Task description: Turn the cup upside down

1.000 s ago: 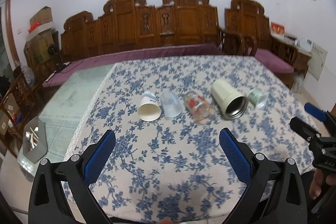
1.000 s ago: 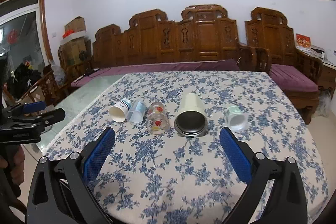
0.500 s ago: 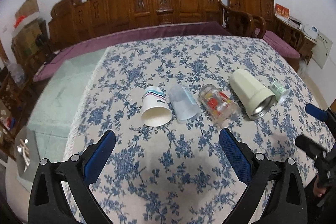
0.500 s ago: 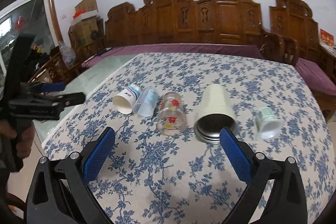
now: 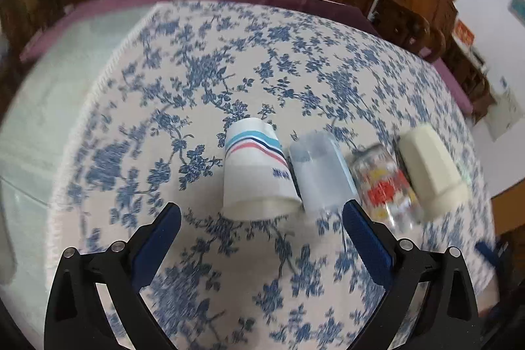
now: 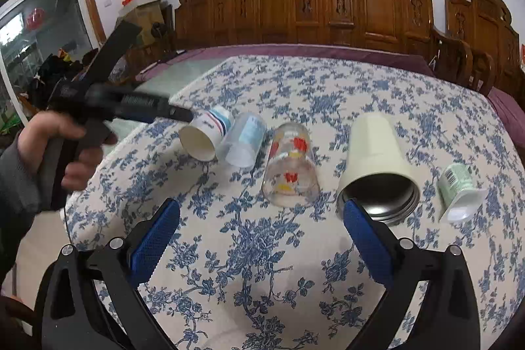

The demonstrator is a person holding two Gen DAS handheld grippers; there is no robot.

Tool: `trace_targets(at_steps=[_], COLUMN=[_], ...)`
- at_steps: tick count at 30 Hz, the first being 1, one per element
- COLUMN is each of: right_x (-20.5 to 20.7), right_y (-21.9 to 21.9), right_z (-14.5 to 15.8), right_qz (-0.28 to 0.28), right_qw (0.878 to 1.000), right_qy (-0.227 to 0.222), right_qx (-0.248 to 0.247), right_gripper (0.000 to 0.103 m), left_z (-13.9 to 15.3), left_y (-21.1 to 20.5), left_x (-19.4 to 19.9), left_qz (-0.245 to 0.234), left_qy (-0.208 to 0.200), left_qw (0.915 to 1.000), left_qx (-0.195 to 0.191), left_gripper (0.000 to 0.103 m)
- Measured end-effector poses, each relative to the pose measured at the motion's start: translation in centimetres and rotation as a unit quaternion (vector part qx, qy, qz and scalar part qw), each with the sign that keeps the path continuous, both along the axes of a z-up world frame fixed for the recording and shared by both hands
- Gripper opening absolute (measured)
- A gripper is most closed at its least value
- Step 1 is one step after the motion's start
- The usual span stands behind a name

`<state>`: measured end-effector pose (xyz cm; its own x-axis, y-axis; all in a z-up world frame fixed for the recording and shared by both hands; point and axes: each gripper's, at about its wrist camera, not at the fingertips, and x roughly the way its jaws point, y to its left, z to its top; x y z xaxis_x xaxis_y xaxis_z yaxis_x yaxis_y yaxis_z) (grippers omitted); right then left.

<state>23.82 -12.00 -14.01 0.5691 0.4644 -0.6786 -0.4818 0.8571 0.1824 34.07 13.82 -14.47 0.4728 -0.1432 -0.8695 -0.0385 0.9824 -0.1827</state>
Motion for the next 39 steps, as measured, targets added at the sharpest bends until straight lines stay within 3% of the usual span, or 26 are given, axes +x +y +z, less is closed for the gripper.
trace_targets(at_steps=[3,9,11,16,19,24,31,39], right_x=[0.0,0.1,0.1,-0.1,-0.3,-0.7,-1.4,-3.6], right_y=[0.0,-0.6,-0.8,-1.0,-1.2,-1.5,-2.2,-4.5], right_z=[-0.9,-2.0,-2.2,-2.2,-2.1,-1.9,-1.6,-0.6], right_qz=[0.000,-0.004,-0.006,-0.008,-0.009,-0.012,-0.019,-0.039], right_qw=[1.000,1.000,1.000,1.000,1.000,1.000,1.000,0.999], right_qy=[0.007,0.017,0.021,0.024,0.023,0.022,0.019,0.007], right_qx=[-0.005,-0.009,-0.007,-0.005,-0.003,-0.002,0.002,0.007], right_gripper=[0.100,0.100,0.100,0.100,0.100,0.100,0.100,0.100], left_z=[-1.3,-3.7,-4.1,-5.0,-5.4,-5.2,-3.2,-0.2], left_y=[1.1,1.8,1.9,1.4,1.0,0.4,-0.6,-3.4], left_x=[1.6,3.8,4.2,4.7,4.7,4.2,1.3,-6.0], left_qz=[0.020,0.038,0.038,0.040,0.035,0.027,0.013,-0.007], left_qy=[0.012,0.031,0.034,0.048,0.055,0.052,0.037,0.003], left_qw=[0.9990,0.9965,0.9962,0.9964,0.9965,0.9975,0.9987,0.9998], left_qx=[-0.039,-0.067,-0.071,-0.057,-0.051,-0.040,-0.031,-0.020], left_gripper=[0.095,0.094,0.088,0.076,0.061,0.057,0.056,0.056])
